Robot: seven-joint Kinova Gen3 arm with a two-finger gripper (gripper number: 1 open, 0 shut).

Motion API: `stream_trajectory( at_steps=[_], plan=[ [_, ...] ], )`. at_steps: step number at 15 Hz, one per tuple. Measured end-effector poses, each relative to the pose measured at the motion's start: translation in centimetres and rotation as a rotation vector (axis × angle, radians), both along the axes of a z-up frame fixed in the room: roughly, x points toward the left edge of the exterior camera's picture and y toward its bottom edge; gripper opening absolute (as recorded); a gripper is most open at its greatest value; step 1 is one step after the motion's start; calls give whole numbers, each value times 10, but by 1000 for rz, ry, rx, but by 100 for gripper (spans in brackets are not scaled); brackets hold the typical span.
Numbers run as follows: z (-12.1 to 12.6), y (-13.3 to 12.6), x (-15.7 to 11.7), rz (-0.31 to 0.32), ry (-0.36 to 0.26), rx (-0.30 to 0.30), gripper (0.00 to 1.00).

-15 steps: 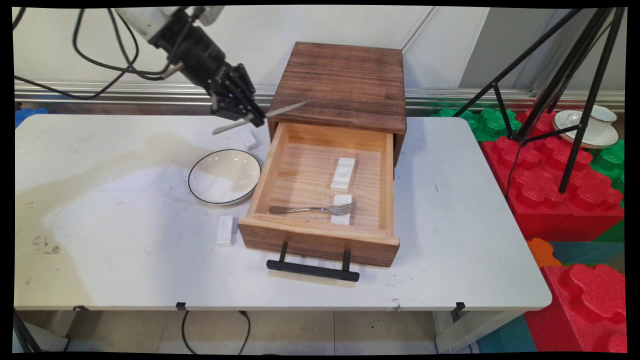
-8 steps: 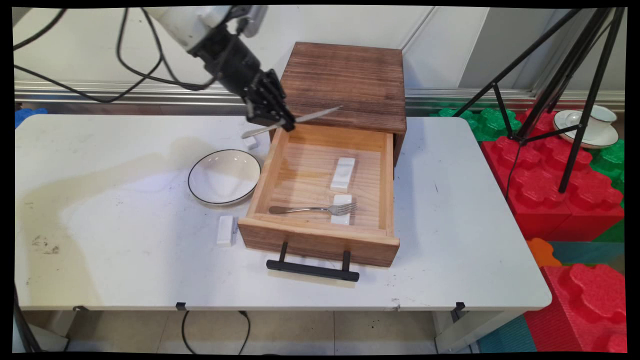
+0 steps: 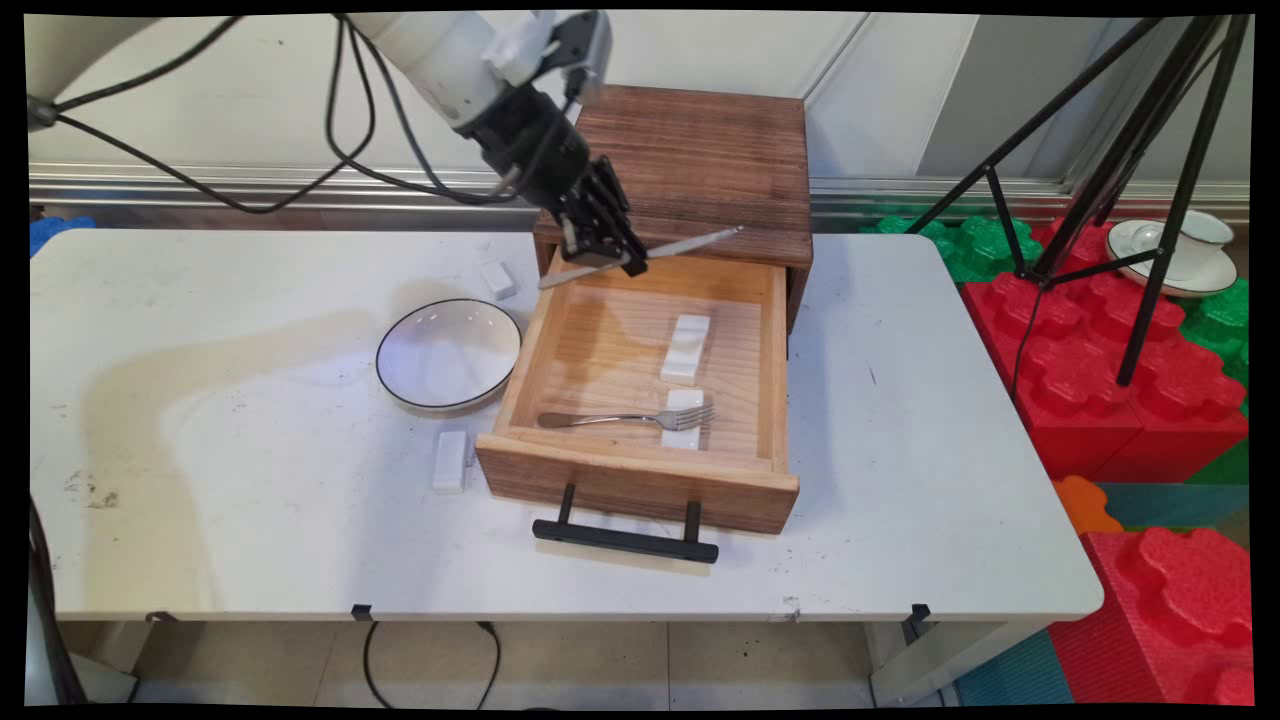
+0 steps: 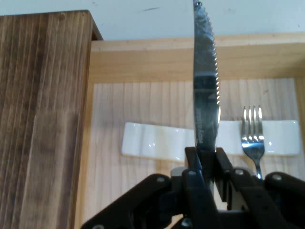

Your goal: Place the picked object into the drawer

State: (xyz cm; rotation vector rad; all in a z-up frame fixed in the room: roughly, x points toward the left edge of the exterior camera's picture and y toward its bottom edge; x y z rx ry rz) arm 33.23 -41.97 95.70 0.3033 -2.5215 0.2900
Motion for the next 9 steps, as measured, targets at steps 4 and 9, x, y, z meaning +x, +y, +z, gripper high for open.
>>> stream_trajectory(
  at_steps=[4,9],
  plan=[
    [-19,-9,-23,7,-10,12,0],
    [-47,-17,-40,6,-30,33,0]
  ],
)
